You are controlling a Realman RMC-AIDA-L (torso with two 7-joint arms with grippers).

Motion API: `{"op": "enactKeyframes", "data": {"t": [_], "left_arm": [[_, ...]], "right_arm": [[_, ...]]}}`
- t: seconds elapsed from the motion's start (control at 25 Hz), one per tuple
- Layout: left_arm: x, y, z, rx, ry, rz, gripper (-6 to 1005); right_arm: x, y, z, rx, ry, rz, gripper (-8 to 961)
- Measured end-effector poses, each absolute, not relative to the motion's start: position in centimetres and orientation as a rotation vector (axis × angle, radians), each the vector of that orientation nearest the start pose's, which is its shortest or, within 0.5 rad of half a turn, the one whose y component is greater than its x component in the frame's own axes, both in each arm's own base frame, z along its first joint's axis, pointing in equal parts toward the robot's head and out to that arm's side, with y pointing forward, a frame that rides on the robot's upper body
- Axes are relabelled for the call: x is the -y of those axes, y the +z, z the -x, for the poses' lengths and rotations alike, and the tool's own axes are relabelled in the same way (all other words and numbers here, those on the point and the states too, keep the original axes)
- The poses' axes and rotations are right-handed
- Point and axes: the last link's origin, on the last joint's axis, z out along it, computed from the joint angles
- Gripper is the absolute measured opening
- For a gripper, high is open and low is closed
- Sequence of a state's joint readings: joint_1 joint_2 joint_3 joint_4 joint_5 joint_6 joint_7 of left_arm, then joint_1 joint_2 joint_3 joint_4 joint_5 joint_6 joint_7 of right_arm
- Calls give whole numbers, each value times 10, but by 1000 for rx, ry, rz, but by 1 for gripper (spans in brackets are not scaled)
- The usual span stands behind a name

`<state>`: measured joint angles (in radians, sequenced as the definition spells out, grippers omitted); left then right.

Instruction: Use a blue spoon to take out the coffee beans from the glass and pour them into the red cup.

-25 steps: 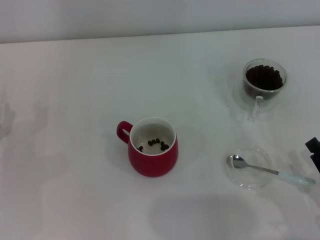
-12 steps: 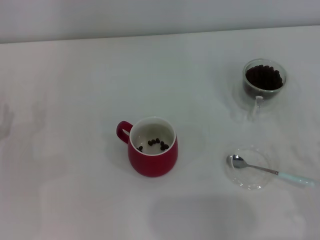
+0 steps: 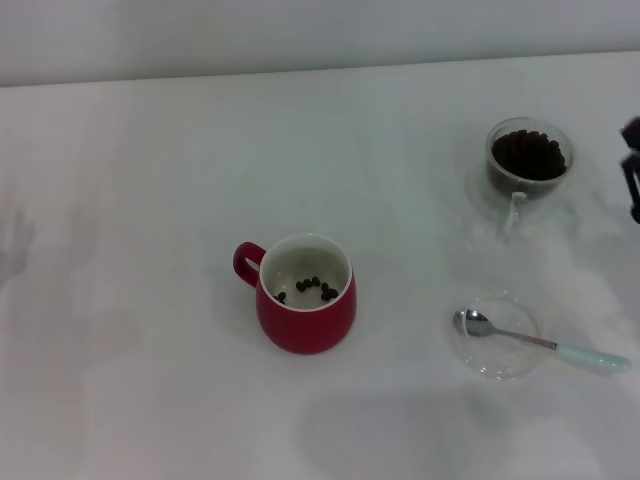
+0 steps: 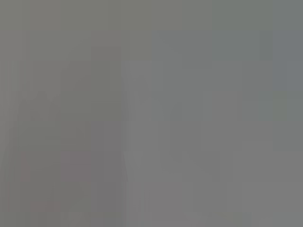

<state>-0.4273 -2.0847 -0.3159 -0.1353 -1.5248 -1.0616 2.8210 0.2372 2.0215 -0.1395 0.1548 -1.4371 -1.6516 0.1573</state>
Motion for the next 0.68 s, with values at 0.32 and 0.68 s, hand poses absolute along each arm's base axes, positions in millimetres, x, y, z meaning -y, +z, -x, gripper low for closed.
{"op": "enactKeyframes", "data": {"t": [0.32,0.68], "left_arm": [[-314,-30,358,874,-694,1515,880],[-314,-34,355,882,-708,1521,880]], "right_arm": [[-252,15,-352,-331,715,1527,409],[-255,14,-360,-381,673,1519,409]]}}
